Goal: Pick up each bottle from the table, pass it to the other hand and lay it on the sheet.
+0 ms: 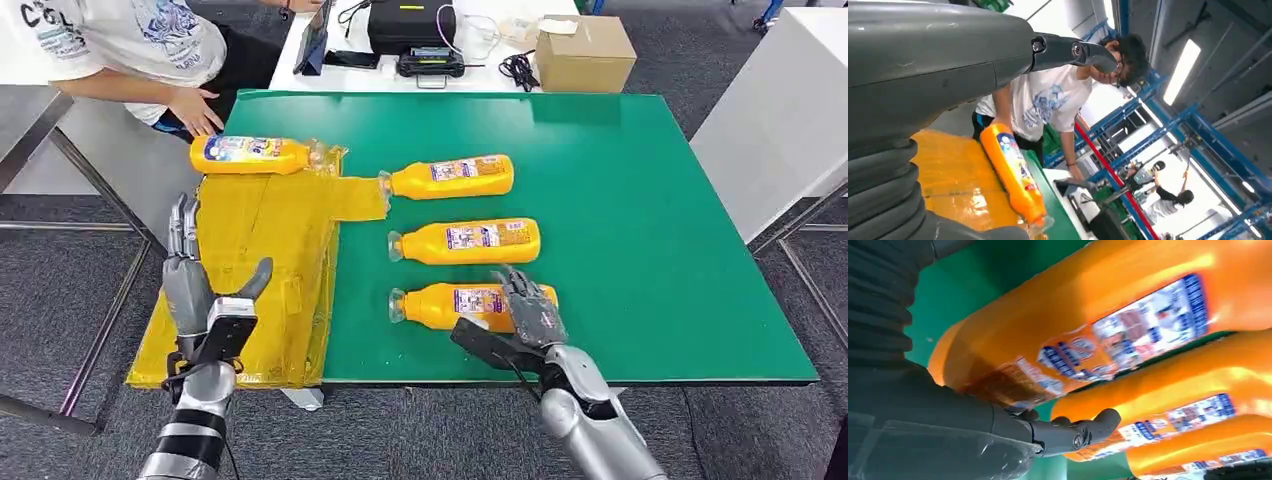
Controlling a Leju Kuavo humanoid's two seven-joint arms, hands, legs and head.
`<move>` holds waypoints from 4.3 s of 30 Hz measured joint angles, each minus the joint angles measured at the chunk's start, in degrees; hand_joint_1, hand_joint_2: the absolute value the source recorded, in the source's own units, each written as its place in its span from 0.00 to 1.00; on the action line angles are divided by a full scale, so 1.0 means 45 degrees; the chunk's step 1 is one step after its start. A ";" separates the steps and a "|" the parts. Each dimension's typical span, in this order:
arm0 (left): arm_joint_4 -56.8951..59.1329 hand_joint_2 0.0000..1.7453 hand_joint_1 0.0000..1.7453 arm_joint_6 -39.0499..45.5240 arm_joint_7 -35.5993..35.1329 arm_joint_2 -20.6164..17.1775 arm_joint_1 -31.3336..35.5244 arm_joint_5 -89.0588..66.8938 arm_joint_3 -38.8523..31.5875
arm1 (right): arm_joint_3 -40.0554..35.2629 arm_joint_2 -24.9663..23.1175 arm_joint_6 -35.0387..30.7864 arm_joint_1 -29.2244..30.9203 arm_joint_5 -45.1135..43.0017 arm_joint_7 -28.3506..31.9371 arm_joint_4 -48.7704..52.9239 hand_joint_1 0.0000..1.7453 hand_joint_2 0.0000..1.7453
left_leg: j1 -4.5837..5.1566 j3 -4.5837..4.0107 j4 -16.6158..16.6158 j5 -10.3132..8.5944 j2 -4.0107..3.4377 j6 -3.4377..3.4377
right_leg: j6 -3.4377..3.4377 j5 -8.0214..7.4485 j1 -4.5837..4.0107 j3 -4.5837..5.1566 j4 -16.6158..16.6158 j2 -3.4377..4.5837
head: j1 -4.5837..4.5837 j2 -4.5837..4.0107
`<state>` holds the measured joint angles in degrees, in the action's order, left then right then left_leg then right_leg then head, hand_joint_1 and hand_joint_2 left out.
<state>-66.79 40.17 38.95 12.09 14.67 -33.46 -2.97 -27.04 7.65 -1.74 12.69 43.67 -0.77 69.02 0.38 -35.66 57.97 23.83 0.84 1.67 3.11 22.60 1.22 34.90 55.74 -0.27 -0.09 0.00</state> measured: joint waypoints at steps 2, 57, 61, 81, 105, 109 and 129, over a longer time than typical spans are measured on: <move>0.0111 1.00 0.00 -0.0005 0.0000 0.0000 0.0048 0.0102 0.0174 | -0.0015 0.0155 0.0600 0.0270 -0.0155 -0.0005 -0.0135 0.00 1.00 | -0.0002 0.0008 0.0000 0.0000 -0.0004 0.0000 | 0.0000 0.0000 -0.0002 -0.0003 -0.0001 0.0001 | 0.0000 0.0000; 0.2239 1.00 0.00 -0.0005 0.0000 0.0223 0.0850 0.2258 0.2904 | -0.2506 0.1311 0.3350 0.4993 -0.3992 0.0433 -0.4580 1.00 1.00 | 0.0000 0.0007 0.0004 -0.0023 -0.0054 0.0023 | -0.0013 -0.0040 -0.0006 -0.0001 0.0004 0.0012 | 0.0005 0.0000; 0.2239 1.00 0.00 -0.0005 0.0000 0.0238 0.0849 0.2278 0.2909 | -0.2501 0.1321 0.3204 0.4916 -0.4051 0.0447 -0.4522 1.00 1.00 | -0.0001 0.0007 0.0004 -0.0023 -0.0053 0.0023 | -0.0014 -0.0039 -0.0005 -0.0002 0.0004 0.0011 | 0.0005 0.0000; 0.1422 1.00 0.00 -0.6674 -0.1360 0.0670 0.0306 0.8126 0.2511 | 0.2283 -0.2250 -0.2396 -0.0286 -0.5702 0.6300 0.3061 1.00 1.00 | -0.0002 -0.0056 0.0000 -0.0015 -0.0024 0.0011 | -0.0019 -0.0025 -0.0002 0.0050 0.0005 0.0001 | 0.0000 0.0000; -0.0612 1.00 0.00 -1.1536 -0.3866 0.0680 -0.0782 1.2201 0.3724 | 0.3143 -0.3647 -0.2890 -0.1940 -0.3891 0.7281 0.2362 1.00 1.00 | -0.0009 -0.0058 -0.0002 -0.0010 -0.0042 0.0012 | -0.0018 -0.0018 -0.0008 0.0054 0.0004 0.0006 | 0.0005 0.0000; -0.0281 1.00 0.00 -0.9962 -0.3269 0.0675 -0.0625 1.0054 0.4463 | 0.1427 -0.4557 -0.3265 -0.1624 -0.3565 0.7188 0.0354 1.00 1.00 | -0.0014 -0.0056 -0.0003 -0.0015 -0.0042 0.0009 | -0.0018 -0.0018 -0.0010 0.0055 0.0005 0.0006 | 0.0000 0.0000; 0.0747 1.00 0.00 -1.0715 -0.3613 0.0675 -0.0502 1.0554 0.4303 | 0.0005 -0.4755 -0.2842 -0.0631 -0.3089 0.6834 -0.2408 1.00 1.00 | -0.0014 -0.0056 -0.0003 -0.0014 -0.0048 0.0009 | -0.0018 -0.0018 -0.0011 0.0058 0.0006 0.0009 | 0.0000 0.0000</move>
<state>-63.43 -8.04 22.69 15.12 12.41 14.03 16.39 -27.01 -13.75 -14.53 9.85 29.77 29.99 58.19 0.31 -35.91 57.96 23.76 0.62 1.71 3.03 22.52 1.17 35.16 55.77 -0.23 -0.09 0.00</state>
